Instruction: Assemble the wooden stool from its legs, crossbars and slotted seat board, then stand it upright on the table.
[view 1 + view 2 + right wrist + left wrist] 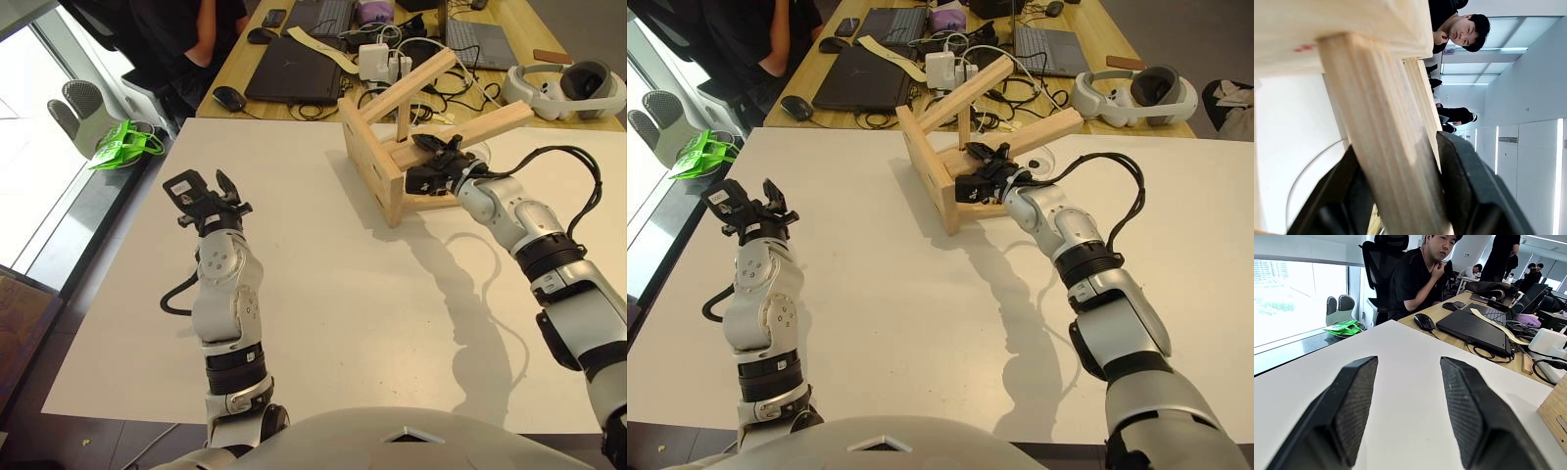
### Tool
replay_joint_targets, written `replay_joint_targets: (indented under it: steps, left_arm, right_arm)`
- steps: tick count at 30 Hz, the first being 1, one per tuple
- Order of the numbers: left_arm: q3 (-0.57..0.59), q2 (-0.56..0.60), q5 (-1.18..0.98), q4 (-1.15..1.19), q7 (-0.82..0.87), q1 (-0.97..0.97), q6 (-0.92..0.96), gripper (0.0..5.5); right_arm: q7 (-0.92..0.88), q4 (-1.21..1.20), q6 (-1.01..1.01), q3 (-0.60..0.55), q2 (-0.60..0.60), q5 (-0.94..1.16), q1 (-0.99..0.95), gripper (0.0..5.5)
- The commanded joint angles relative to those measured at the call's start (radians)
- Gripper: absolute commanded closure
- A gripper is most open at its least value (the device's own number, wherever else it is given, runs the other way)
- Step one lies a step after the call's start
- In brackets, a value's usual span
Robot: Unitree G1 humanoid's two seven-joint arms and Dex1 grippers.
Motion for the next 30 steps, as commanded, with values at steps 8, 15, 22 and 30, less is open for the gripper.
replay_joint_targets:
  steps: [8, 15, 22, 30]
  left_arm:
    - [0.011, -0.005, -0.003, 0.008, -0.012, -0.023, 0.024, 3.12]
    - [0.026, 0.017, 0.0, 0.017, -0.028, -0.042, 0.031, 3.12]
    - [0.037, 0.032, 0.005, 0.024, -0.044, -0.058, 0.036, 3.12]
    - [0.037, 0.041, 0.016, 0.02, -0.051, -0.061, 0.042, 3.12]
  right_arm:
    - [0.137, -0.091, 0.159, -0.165, 0.106, 0.24, 0.09, 3.76]
    - [0.181, -0.216, 0.385, -0.334, 0.233, 0.437, 0.144, 3.76]
    - [0.204, -0.347, 0.691, -0.446, 0.334, 0.616, 0.195, 3.85]
    - [0.217, -0.48, 0.885, -0.415, 0.349, 0.706, 0.253, 4.34]
